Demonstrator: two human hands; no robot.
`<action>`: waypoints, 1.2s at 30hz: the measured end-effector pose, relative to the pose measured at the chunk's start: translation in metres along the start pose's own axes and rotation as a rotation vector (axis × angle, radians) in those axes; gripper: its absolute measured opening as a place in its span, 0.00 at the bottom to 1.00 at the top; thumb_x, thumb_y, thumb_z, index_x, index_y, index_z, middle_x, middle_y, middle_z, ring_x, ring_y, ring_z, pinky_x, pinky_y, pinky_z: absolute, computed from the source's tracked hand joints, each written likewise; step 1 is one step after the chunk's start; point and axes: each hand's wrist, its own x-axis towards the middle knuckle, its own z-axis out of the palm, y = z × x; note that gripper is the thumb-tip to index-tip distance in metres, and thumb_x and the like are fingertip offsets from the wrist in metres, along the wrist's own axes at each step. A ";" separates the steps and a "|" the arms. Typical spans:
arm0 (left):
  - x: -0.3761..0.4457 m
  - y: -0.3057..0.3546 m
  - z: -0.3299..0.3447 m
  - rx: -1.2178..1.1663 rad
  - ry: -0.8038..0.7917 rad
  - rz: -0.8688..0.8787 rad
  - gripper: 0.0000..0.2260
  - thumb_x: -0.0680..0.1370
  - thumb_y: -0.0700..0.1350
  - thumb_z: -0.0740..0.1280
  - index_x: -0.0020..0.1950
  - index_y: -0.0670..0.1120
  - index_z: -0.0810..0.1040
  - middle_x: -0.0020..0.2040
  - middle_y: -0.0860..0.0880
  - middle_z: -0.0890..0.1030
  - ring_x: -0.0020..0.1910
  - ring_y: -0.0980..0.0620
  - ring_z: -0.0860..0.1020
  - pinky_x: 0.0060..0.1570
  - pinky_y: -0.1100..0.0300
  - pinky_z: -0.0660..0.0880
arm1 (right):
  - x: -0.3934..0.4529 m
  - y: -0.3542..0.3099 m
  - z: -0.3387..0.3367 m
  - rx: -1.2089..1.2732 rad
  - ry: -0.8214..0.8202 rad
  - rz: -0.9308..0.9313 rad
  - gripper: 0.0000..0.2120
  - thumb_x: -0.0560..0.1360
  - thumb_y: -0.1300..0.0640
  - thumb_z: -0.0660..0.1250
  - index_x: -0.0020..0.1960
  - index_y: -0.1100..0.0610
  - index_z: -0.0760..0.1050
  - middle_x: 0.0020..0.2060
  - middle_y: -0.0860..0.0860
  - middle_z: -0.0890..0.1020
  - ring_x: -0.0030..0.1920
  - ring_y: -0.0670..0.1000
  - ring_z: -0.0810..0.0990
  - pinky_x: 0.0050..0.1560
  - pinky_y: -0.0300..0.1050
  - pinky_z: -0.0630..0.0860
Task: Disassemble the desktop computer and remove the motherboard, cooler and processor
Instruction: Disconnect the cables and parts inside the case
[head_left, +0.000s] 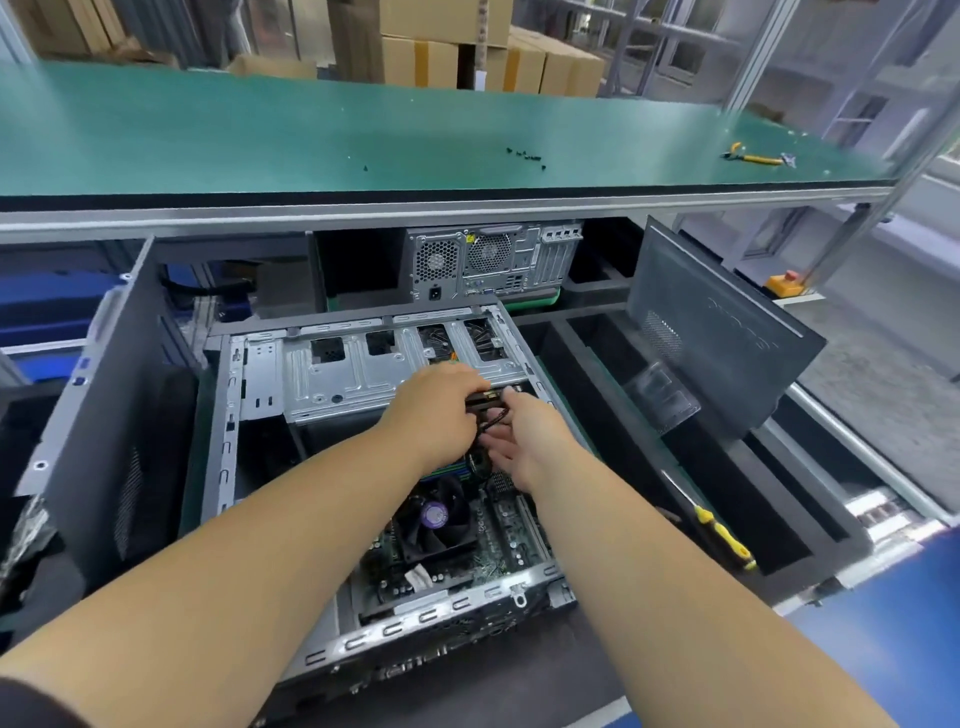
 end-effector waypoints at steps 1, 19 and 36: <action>0.001 -0.001 0.002 0.027 -0.021 0.038 0.18 0.73 0.38 0.64 0.61 0.52 0.78 0.59 0.51 0.77 0.63 0.46 0.71 0.64 0.51 0.68 | 0.002 0.000 0.001 0.064 -0.006 0.023 0.16 0.82 0.47 0.59 0.42 0.56 0.73 0.36 0.52 0.76 0.37 0.50 0.77 0.39 0.42 0.73; 0.009 -0.024 0.025 0.152 -0.060 0.181 0.33 0.73 0.37 0.63 0.77 0.56 0.62 0.78 0.53 0.59 0.77 0.48 0.55 0.76 0.51 0.52 | 0.022 0.012 0.010 0.424 0.006 -0.116 0.21 0.82 0.54 0.59 0.30 0.53 0.62 0.20 0.47 0.62 0.20 0.47 0.59 0.22 0.39 0.61; 0.008 -0.032 0.024 0.111 -0.099 0.191 0.34 0.71 0.38 0.66 0.76 0.53 0.63 0.78 0.54 0.59 0.76 0.49 0.54 0.75 0.53 0.52 | 0.010 0.023 0.004 0.233 0.029 -0.189 0.21 0.82 0.51 0.60 0.31 0.54 0.67 0.21 0.49 0.66 0.23 0.48 0.62 0.28 0.41 0.63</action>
